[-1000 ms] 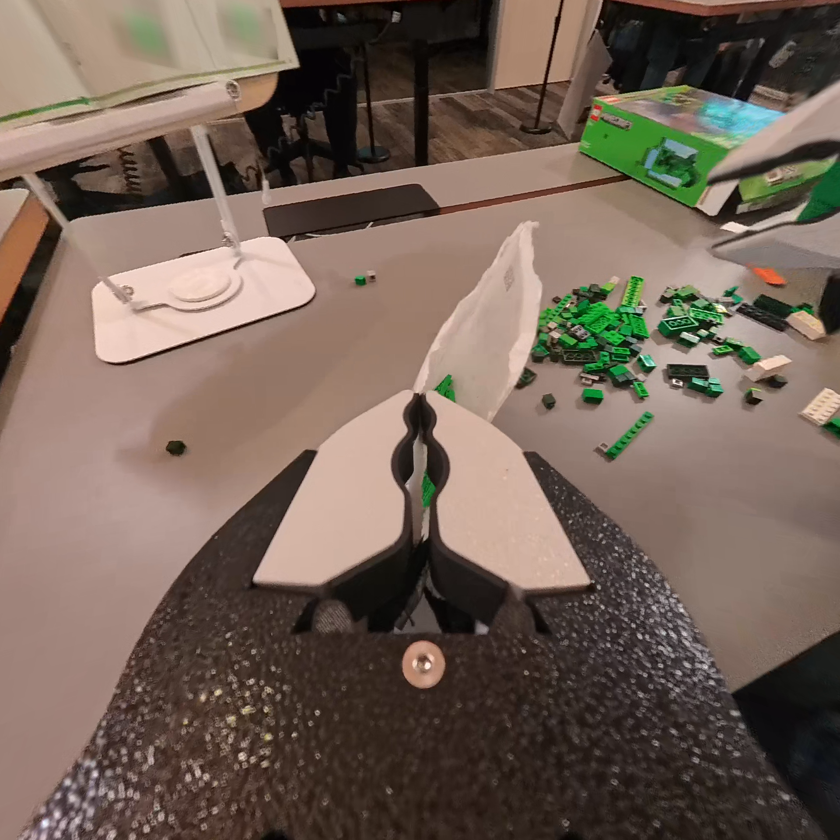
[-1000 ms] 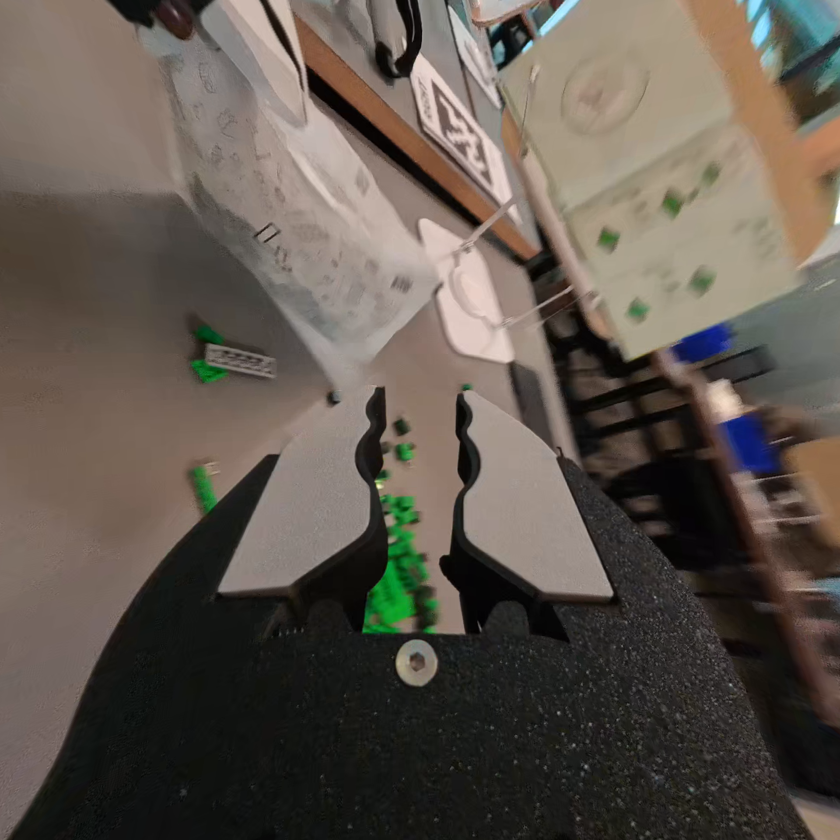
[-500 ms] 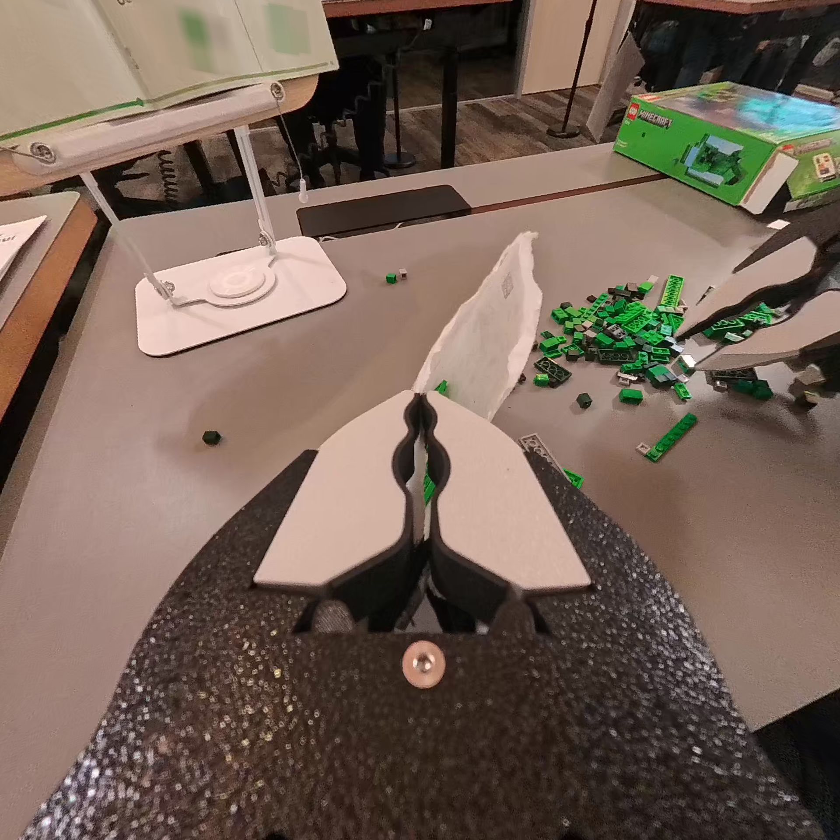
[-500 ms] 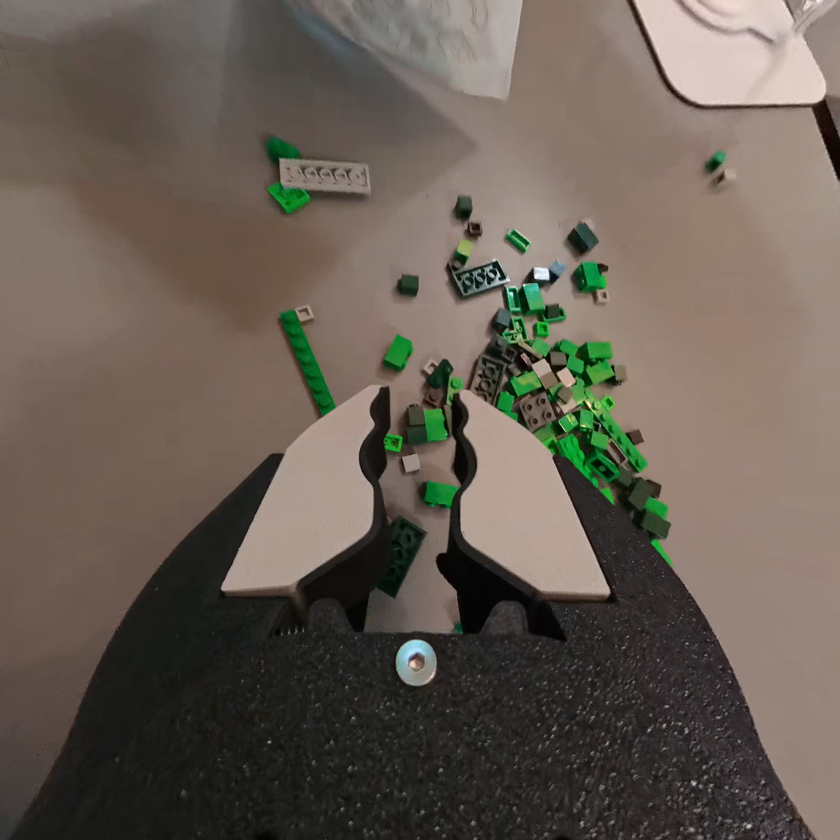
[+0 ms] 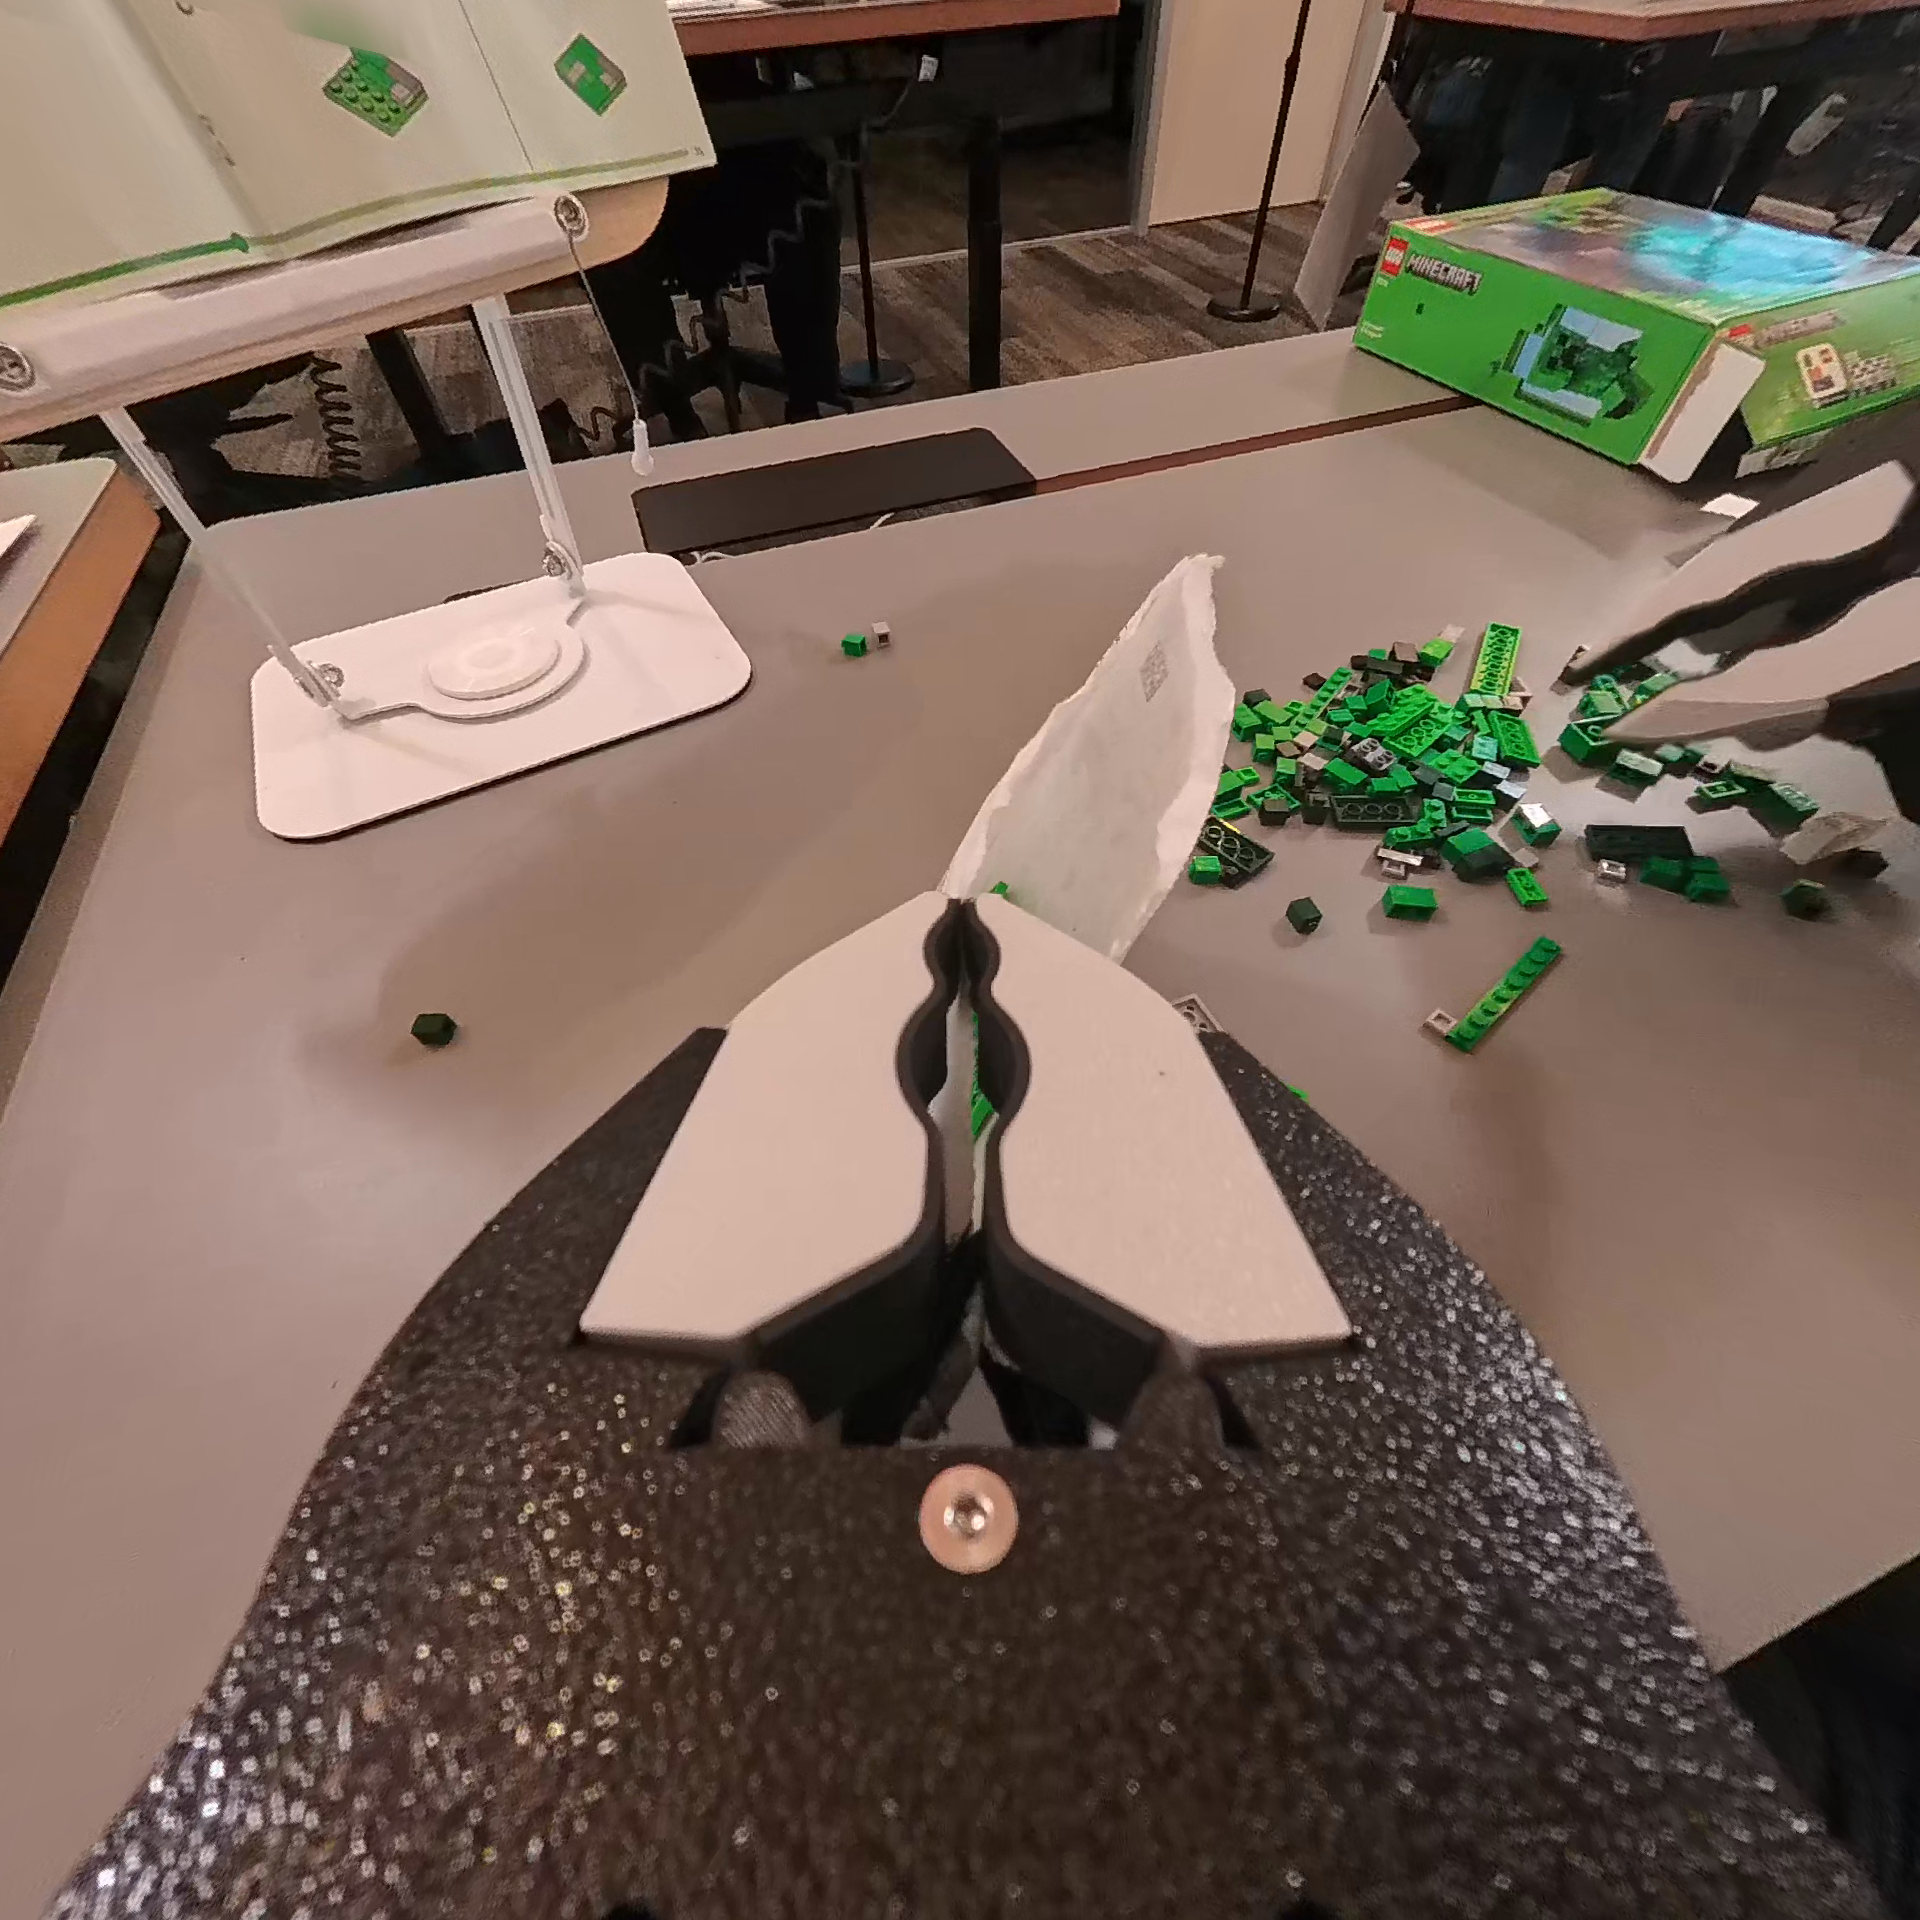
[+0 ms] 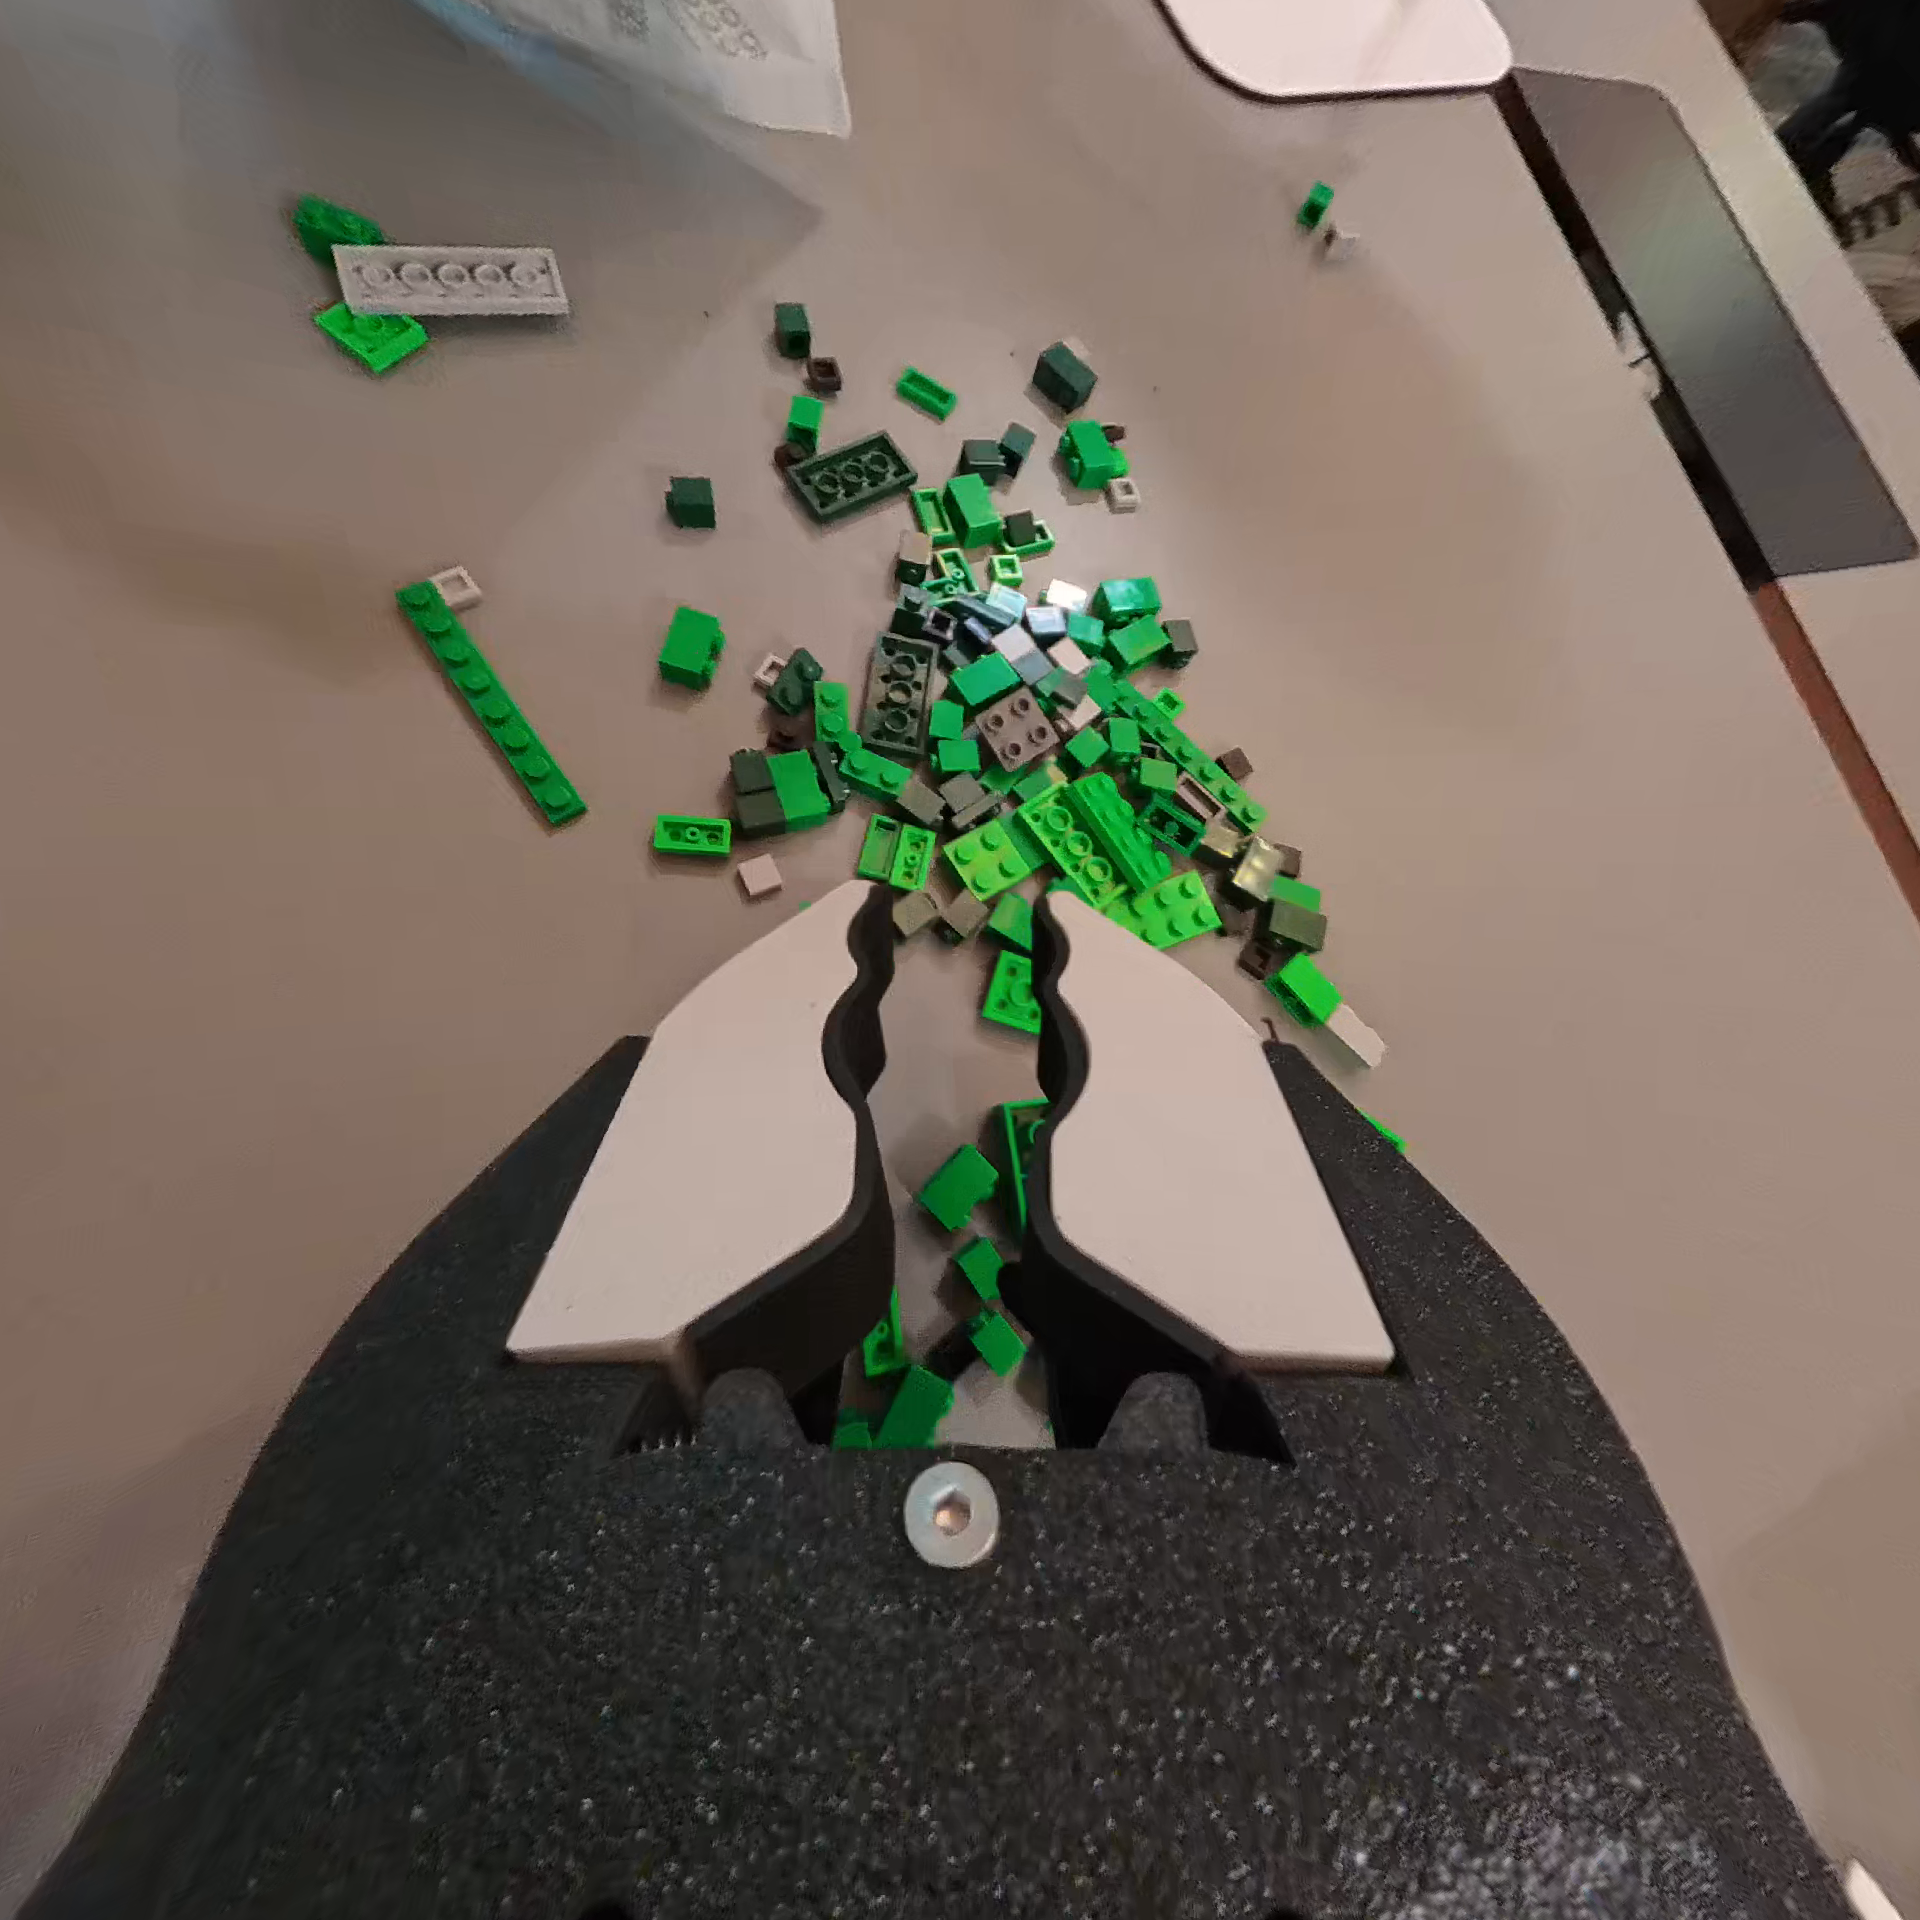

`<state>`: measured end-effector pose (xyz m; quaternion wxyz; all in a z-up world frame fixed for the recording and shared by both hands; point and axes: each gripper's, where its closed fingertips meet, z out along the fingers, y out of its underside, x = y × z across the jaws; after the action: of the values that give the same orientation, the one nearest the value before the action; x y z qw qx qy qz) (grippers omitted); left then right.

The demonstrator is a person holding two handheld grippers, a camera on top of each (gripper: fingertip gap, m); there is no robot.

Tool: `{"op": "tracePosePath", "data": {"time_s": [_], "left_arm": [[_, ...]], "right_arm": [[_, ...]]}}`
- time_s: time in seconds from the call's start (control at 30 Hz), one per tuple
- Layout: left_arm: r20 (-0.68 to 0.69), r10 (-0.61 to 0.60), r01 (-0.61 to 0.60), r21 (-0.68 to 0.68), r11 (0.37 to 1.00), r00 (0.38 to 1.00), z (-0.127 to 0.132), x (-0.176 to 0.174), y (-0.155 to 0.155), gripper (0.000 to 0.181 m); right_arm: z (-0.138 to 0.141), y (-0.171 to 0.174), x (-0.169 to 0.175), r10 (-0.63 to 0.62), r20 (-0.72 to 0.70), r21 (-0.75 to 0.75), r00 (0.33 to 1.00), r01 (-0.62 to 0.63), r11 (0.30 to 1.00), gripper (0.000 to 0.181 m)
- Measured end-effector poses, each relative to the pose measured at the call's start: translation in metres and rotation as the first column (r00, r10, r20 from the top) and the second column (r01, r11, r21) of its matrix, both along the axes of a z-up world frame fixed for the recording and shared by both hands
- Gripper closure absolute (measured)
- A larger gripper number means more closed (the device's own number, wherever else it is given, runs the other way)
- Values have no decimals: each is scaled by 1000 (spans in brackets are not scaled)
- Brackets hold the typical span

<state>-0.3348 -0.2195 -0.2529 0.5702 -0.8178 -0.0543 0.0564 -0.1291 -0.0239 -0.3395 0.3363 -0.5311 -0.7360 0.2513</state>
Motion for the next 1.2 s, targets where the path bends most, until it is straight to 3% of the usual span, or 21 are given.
{"op": "tracePosePath", "data": {"time_s": [0.13, 0.2, 0.27, 0.37, 0.5, 0.77, 0.9, 1.07, 1.2], "left_arm": [[-1, -11, 11, -10, 1000, 1000, -1, 3, 1, 181], [0, -13, 13, -11, 1000, 1000, -1, 3, 1, 181], [1, -10, 10, -5, 1000, 1000, 0, 2, 1, 181], [12, -21, 21, 3, 1000, 1000, -1, 4, 3, 181], [29, -70, 70, 11, 997, 997, -2, 12, 7, 181], [22, -101, 100, 41, 994, 995, 3, 19, 9, 181], [37, -123, 121, 54, 991, 992, 2, 22, 11, 181], [29, -120, 119, 51, 992, 992, 2, 22, 11, 181], [31, -121, 119, 54, 991, 992, 2, 22, 11, 181]], "right_arm": [[9, -4, 12, -1, -8, -31, 1000, 0, 1000, 156], [14, -5, 28, -70, 28, -24, 997, 71, 997, 157], [20, -2, 47, -165, 32, 71, 986, 162, 984, 165], [31, -11, 73, -176, -46, 170, 983, 182, 969, 172], [31, -9, 130, -255, -18, 257, 967, 251, 933, 176], [12, 1, 221, -438, 40, 88, 898, 433, 897, 161], [-2, 9, 232, -450, 66, 20, 890, 450, 893, 153], [-5, 33, 242, -463, 89, 48, 882, 461, 886, 153], [-9, 35, 251, -480, 194, -74, 855, 501, 862, 145]]}}
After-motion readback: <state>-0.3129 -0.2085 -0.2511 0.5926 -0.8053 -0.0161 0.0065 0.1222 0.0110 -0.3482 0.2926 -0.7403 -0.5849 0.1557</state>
